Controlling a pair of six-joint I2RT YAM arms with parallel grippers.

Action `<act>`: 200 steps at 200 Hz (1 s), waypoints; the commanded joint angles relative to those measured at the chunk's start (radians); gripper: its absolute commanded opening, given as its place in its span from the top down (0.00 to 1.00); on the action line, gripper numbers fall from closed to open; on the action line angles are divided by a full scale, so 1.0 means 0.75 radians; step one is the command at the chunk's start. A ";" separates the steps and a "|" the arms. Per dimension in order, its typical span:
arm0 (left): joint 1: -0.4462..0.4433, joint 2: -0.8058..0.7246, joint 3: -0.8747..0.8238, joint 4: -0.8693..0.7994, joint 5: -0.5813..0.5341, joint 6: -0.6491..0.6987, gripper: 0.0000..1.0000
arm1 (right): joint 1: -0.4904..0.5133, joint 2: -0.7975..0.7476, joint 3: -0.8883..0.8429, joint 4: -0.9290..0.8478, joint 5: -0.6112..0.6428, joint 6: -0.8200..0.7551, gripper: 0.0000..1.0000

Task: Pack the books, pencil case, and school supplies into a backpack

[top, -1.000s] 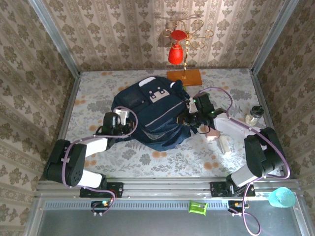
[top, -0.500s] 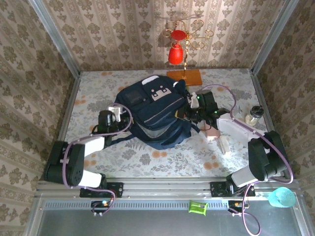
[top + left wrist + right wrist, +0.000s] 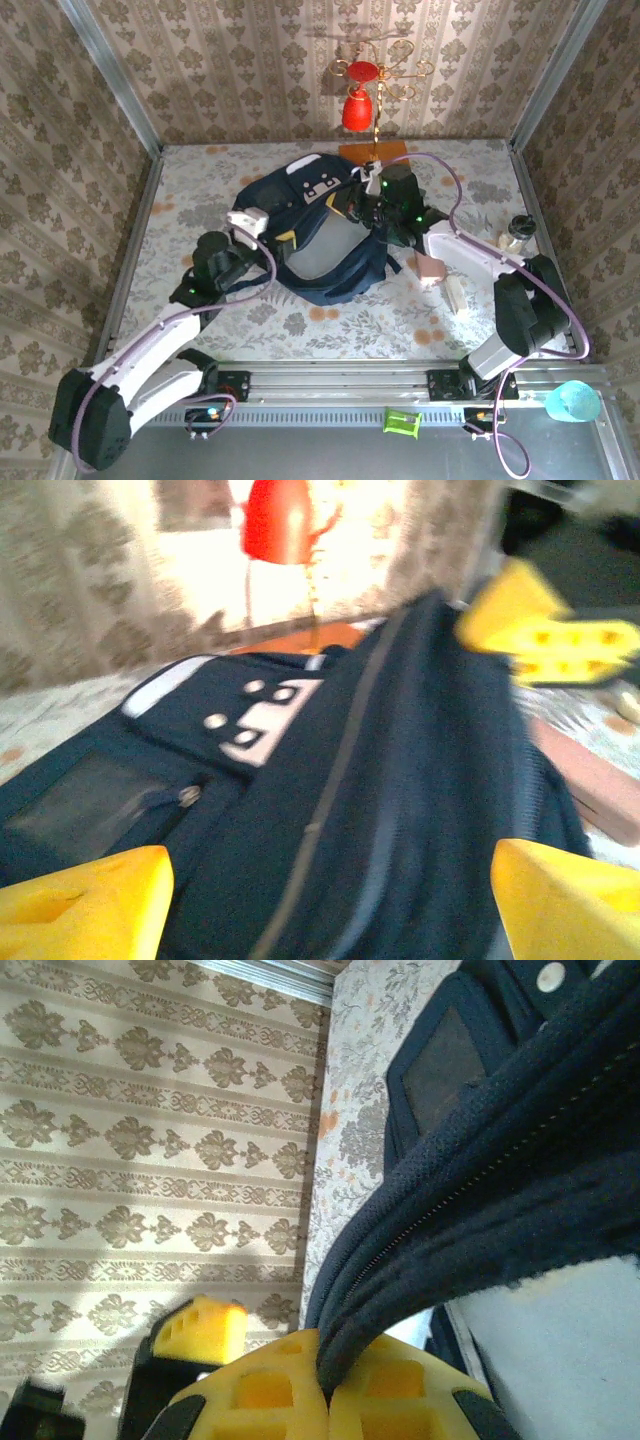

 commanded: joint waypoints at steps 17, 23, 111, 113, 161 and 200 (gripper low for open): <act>-0.113 0.134 0.134 -0.057 -0.062 0.368 0.03 | 0.025 0.049 0.108 0.070 -0.011 0.078 1.00; -0.124 0.163 0.156 -0.065 -0.074 0.387 0.03 | 0.027 0.053 0.108 0.070 -0.009 0.081 1.00; -0.149 0.524 0.341 0.011 -0.331 0.428 0.50 | 0.031 -0.018 0.058 -0.155 -0.003 -0.110 0.96; -0.146 0.527 0.341 0.012 -0.331 0.420 0.55 | 0.030 -0.022 0.055 -0.171 0.002 -0.124 0.96; 0.023 0.462 0.308 -0.062 -0.303 0.113 1.00 | -0.029 -0.236 -0.054 -0.621 0.290 -0.500 0.63; 0.153 0.354 0.251 -0.102 -0.207 -0.053 1.00 | -0.102 -0.458 -0.165 -0.977 0.826 -0.771 0.26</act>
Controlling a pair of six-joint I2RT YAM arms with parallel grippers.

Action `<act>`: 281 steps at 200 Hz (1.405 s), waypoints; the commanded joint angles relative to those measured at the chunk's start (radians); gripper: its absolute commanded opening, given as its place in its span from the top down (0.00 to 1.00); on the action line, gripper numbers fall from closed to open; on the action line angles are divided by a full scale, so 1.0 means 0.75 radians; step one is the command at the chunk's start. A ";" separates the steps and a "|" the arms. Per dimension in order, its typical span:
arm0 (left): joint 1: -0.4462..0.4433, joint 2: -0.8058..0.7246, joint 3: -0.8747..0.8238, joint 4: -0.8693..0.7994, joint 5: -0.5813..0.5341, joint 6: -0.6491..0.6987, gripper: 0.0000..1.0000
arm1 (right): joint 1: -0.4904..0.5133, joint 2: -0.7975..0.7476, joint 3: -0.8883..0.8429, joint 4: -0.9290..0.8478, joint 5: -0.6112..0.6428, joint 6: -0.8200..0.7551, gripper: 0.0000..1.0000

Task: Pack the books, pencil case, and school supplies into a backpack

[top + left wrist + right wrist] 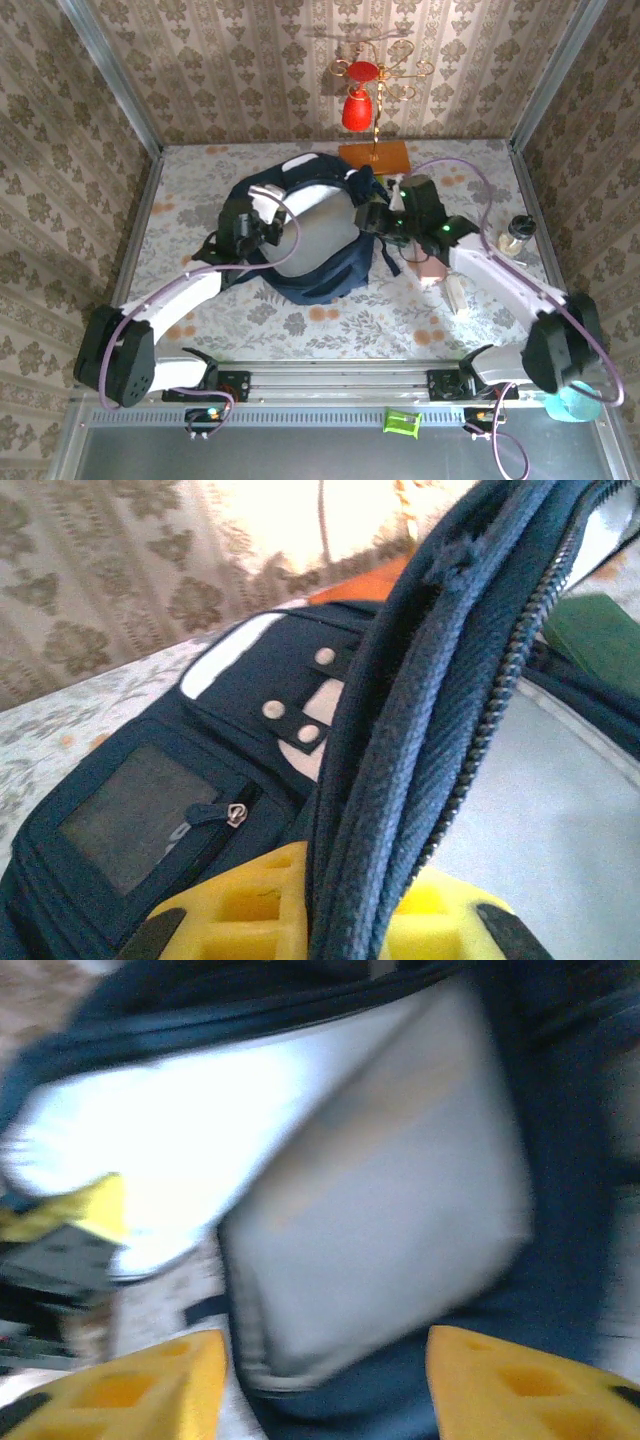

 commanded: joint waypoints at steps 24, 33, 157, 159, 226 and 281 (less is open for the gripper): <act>0.084 -0.103 -0.050 -0.028 0.018 -0.230 1.00 | -0.116 -0.073 -0.087 -0.421 0.633 -0.325 0.04; 0.084 -0.100 -0.048 -0.025 0.033 -0.240 1.00 | -0.153 -0.036 -0.089 -0.430 0.656 -0.334 0.00; 0.088 -0.073 -0.043 -0.032 0.051 -0.266 1.00 | -0.351 0.598 0.061 -0.413 0.392 -0.404 0.12; 0.088 -0.074 -0.044 -0.032 0.053 -0.265 1.00 | -0.351 0.604 0.063 -0.410 0.390 -0.404 0.13; 0.097 -0.062 -0.055 -0.026 0.045 -0.290 1.00 | -0.351 0.429 0.057 -0.383 0.415 -0.367 0.49; 0.171 -0.043 -0.062 -0.008 0.091 -0.403 1.00 | -0.247 0.052 0.009 -0.303 0.417 -0.335 0.56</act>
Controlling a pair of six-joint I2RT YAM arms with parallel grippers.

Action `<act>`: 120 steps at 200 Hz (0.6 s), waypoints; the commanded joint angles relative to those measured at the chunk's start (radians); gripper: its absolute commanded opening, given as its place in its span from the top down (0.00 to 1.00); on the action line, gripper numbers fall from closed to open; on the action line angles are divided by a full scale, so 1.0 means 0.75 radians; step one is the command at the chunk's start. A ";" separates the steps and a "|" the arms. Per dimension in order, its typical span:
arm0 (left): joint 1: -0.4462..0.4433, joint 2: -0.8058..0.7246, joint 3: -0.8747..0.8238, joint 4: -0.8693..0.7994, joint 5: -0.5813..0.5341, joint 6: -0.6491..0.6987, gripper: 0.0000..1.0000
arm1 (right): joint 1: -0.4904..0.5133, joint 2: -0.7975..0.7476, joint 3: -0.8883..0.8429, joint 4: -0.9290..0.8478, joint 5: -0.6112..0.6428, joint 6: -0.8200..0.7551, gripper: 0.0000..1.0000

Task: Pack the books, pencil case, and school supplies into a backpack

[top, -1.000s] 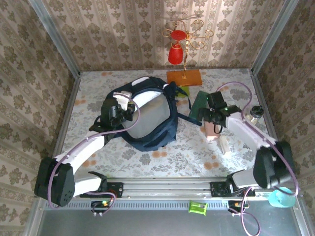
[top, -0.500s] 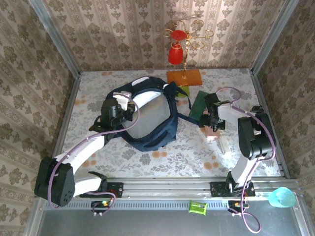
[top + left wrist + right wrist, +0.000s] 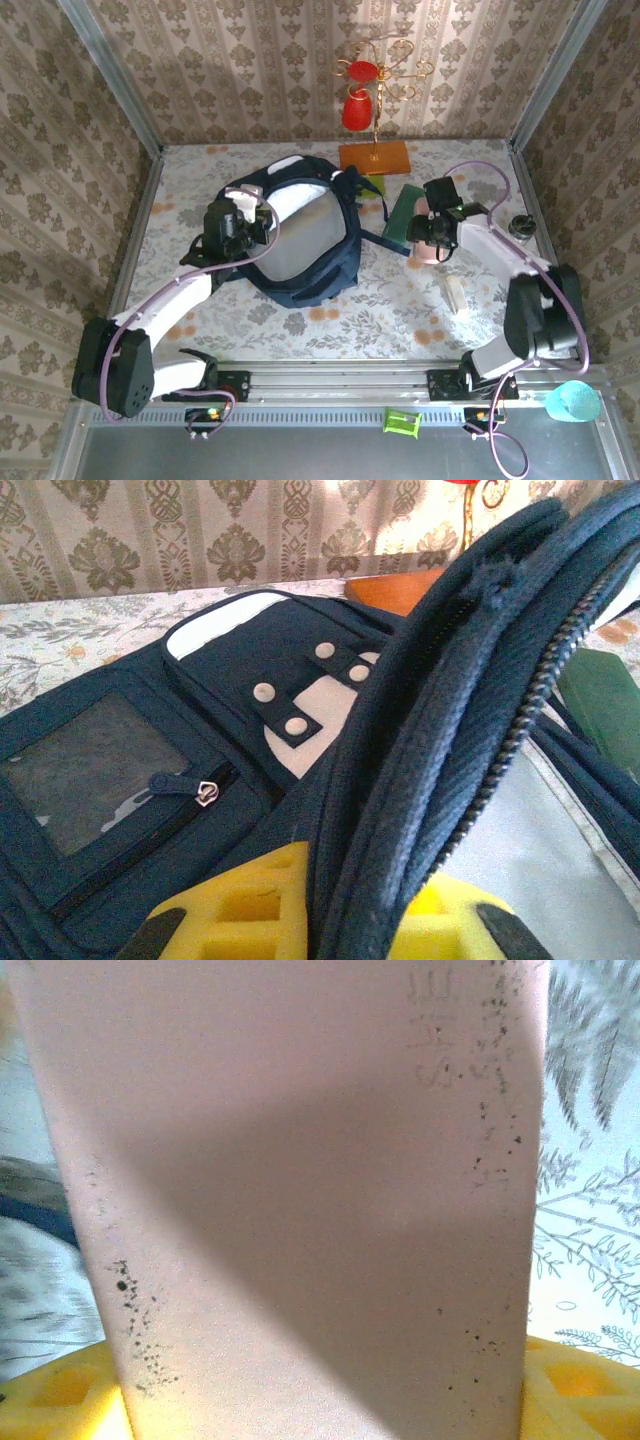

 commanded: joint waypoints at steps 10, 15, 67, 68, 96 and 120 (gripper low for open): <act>0.072 0.004 -0.014 0.027 0.014 -0.139 1.00 | 0.104 -0.222 -0.028 0.092 0.001 0.015 0.56; 0.082 0.000 -0.014 0.021 0.022 -0.153 1.00 | 0.123 -0.248 -0.028 0.100 -0.005 0.012 0.57; 0.115 -0.082 0.010 -0.019 0.068 -0.228 1.00 | 0.311 -0.348 0.014 0.210 -0.313 -0.031 0.59; 0.115 -0.084 0.012 -0.020 0.068 -0.229 1.00 | 0.313 -0.347 0.015 0.212 -0.317 -0.031 0.59; 0.119 -0.140 0.053 -0.016 0.086 -0.242 1.00 | 0.387 -0.333 0.027 0.250 -0.413 -0.070 0.61; 0.117 -0.134 0.120 0.031 0.183 -0.253 1.00 | 0.448 -0.282 0.046 0.289 -0.532 -0.086 0.62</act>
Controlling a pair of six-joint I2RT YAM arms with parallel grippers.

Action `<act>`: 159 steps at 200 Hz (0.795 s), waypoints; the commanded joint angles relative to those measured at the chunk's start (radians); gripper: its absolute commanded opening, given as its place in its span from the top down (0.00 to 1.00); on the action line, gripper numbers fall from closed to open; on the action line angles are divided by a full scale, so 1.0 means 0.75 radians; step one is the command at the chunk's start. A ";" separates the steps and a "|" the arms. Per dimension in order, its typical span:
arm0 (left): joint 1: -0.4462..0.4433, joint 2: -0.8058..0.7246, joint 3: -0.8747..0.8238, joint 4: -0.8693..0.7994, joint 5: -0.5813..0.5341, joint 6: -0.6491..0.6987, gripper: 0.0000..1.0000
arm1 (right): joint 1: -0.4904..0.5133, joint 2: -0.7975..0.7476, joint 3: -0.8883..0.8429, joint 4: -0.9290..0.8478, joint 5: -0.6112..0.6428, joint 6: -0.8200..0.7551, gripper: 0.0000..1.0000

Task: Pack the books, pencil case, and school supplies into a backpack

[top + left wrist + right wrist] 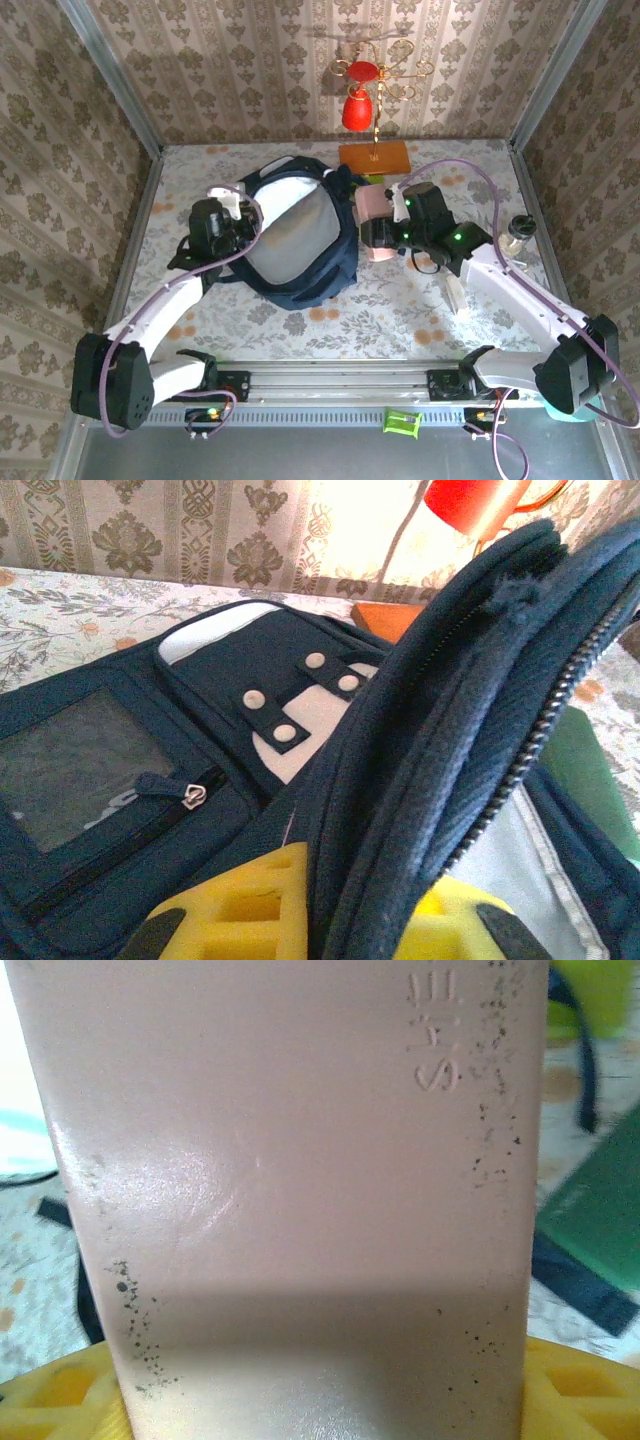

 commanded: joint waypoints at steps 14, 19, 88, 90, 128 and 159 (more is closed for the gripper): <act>0.016 -0.006 0.161 0.091 0.112 -0.060 1.00 | 0.088 0.075 0.075 0.126 -0.218 -0.029 0.62; 0.017 -0.001 0.171 0.091 0.120 -0.052 1.00 | 0.100 0.094 0.089 0.125 -0.228 -0.020 0.62; 0.027 -0.028 0.150 0.126 0.237 0.016 1.00 | 0.245 0.412 0.210 0.343 -0.217 0.401 0.61; 0.030 -0.028 0.150 0.128 0.239 0.013 1.00 | 0.247 0.427 0.209 0.362 -0.215 0.424 0.61; 0.032 -0.022 0.178 0.227 0.315 -0.067 1.00 | 0.263 0.691 0.278 0.640 -0.218 0.754 0.60; 0.027 -0.024 0.204 0.277 0.383 -0.104 1.00 | 0.272 0.901 0.428 0.695 -0.151 0.936 0.59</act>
